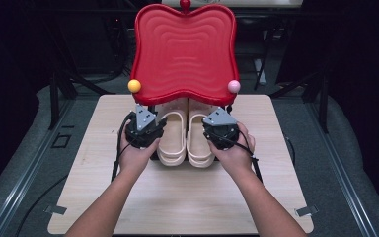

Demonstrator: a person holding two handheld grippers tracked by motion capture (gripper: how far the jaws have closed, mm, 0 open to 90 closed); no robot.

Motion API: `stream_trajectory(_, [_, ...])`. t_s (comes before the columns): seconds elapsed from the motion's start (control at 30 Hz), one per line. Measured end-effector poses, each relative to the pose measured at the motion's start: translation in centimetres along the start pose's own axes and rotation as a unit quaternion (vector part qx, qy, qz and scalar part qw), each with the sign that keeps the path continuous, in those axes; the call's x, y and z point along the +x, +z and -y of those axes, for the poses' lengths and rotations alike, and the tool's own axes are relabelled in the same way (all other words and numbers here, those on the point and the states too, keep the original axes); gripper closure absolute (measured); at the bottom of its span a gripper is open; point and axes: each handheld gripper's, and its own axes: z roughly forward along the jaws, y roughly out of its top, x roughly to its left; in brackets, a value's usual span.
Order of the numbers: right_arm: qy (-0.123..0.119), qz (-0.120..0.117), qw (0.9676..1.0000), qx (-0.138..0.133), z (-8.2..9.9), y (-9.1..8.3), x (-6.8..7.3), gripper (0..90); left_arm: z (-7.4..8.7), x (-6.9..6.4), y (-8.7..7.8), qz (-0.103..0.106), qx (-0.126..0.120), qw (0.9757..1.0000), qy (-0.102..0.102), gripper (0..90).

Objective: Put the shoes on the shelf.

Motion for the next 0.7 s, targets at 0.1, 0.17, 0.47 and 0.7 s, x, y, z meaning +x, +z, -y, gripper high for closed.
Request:
stream_trajectory(0.1, [-0.005,0.001,1.0000,0.000,-0.1,-0.6,0.0,65.8,-0.1,0.0,-0.5,0.005,-0.001,1.0000,-0.003,60.4])
stream_trajectory(0.17, [-0.006,-0.001,1.0000,0.001,-0.1,-1.1,0.0,65.0,-0.1,0.0,-1.0,0.007,0.000,1.0000,0.000,60.4])
stream_trajectory(0.47, [-0.024,-0.008,0.9997,-0.006,0.1,-3.8,0.3,61.6,0.1,-0.3,-3.4,0.028,-0.009,0.9995,0.010,60.4])
stream_trajectory(0.7, [-0.048,-0.030,0.9984,0.007,0.1,-6.2,1.5,59.4,0.8,-0.8,-5.2,0.044,-0.004,0.9989,0.018,62.1])
